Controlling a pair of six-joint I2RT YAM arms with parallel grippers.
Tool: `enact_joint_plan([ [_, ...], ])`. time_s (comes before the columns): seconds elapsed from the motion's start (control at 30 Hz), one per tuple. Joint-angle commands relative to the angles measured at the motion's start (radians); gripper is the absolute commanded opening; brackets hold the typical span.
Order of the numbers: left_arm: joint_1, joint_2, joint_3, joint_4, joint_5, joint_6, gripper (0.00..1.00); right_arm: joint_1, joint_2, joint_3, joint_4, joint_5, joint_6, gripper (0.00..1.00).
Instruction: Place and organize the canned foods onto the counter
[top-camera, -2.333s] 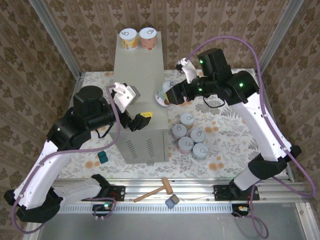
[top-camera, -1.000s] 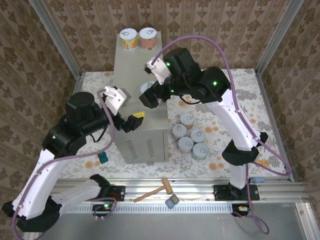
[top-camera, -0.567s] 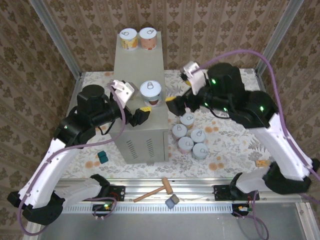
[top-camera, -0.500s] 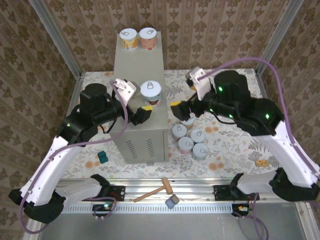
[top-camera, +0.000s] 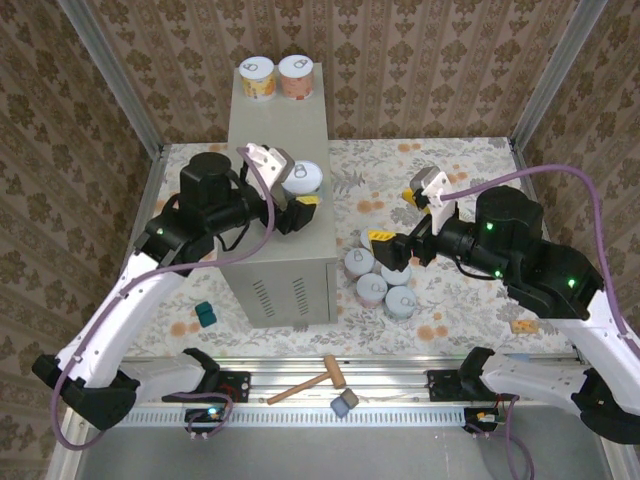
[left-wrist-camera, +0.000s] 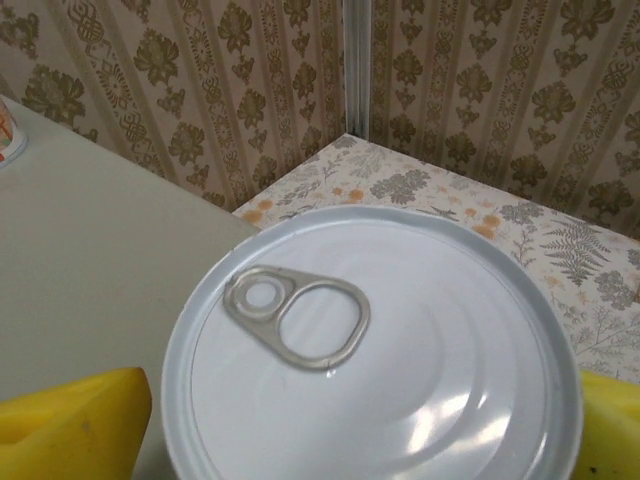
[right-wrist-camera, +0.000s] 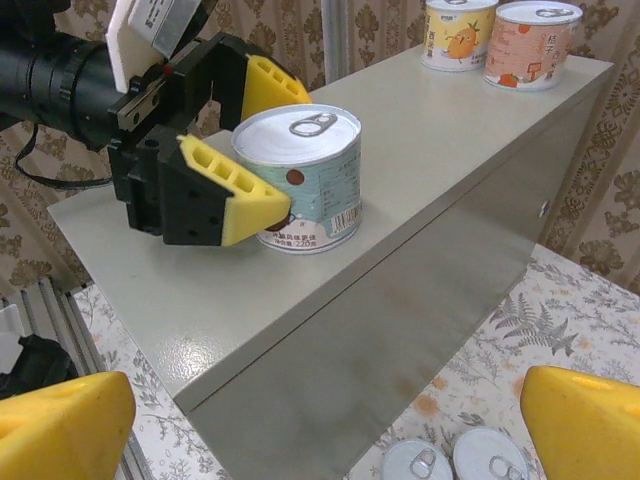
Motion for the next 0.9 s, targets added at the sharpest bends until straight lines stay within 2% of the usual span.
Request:
enact_joint_plan([
  [0.0, 0.008, 0.010, 0.041, 0.048, 0.000, -0.024, 0.88, -0.002, -0.002, -0.027, 0.045, -0.016, 0.019, 1.00],
  [0.17, 0.021, 0.013, 0.040, 0.072, -0.039, -0.023, 0.77, -0.001, 0.002, -0.062, 0.068, -0.006, 0.027, 1.00],
  [0.27, 0.046, 0.022, 0.050, 0.076, -0.041, -0.023, 0.74, -0.001, 0.003, -0.083, 0.085, -0.009, 0.033, 1.00],
  [0.5, 0.133, 0.042, 0.070, 0.084, -0.044, -0.003, 0.74, 0.001, 0.002, -0.133, 0.133, -0.023, 0.054, 1.00],
  [0.87, 0.285, 0.150, 0.164, 0.123, 0.038, 0.041, 0.74, 0.011, 0.032, -0.148, 0.204, -0.039, 0.056, 1.00],
])
